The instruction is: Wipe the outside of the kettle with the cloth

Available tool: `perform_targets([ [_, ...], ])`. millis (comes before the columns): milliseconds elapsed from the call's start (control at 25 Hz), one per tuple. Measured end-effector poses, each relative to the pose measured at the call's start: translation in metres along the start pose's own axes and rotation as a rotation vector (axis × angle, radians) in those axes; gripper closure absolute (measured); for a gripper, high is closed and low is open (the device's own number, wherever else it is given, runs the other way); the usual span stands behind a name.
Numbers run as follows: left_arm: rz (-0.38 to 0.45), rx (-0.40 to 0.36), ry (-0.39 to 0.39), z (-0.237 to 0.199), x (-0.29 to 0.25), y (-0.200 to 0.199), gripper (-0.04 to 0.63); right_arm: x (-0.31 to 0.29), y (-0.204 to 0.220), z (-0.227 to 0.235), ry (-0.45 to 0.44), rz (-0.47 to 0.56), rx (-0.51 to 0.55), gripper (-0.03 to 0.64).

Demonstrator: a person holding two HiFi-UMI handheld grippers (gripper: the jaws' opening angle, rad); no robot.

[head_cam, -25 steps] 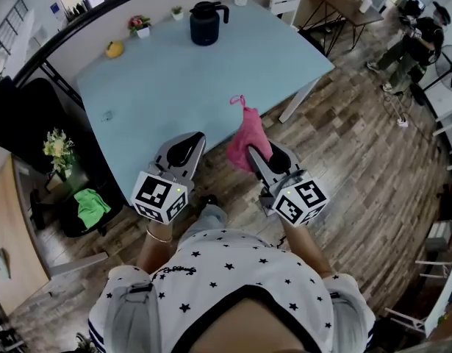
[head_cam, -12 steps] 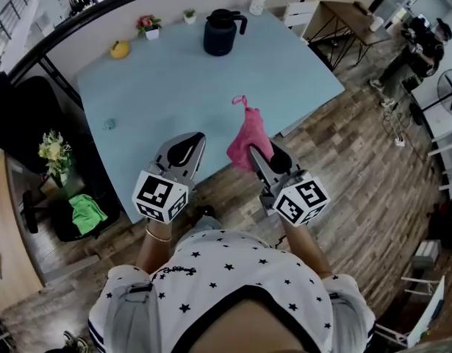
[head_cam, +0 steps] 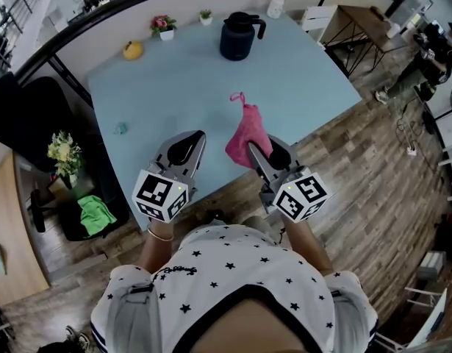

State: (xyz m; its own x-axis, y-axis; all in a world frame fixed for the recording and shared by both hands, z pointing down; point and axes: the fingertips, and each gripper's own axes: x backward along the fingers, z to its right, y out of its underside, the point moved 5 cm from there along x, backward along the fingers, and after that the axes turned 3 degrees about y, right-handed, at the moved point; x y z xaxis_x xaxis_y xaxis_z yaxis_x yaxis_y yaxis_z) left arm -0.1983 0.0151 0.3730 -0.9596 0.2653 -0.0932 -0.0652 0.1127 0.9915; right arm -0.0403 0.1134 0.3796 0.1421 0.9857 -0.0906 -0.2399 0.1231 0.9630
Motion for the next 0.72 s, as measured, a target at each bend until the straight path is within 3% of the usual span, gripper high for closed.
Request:
perform_targets([
  [280,-0.025,0.013,-0.033,-0.008,-0.014,0.006,0.565,-0.019,0.004,0.026,-0.023,-0.032,-0.025,0.479],
  [720,-0.033,0.051,-0.235,-0.035,-0.069,0.005,0.565,-0.083,-0.028,0.123,-0.133,-0.053,0.004,0.479],
])
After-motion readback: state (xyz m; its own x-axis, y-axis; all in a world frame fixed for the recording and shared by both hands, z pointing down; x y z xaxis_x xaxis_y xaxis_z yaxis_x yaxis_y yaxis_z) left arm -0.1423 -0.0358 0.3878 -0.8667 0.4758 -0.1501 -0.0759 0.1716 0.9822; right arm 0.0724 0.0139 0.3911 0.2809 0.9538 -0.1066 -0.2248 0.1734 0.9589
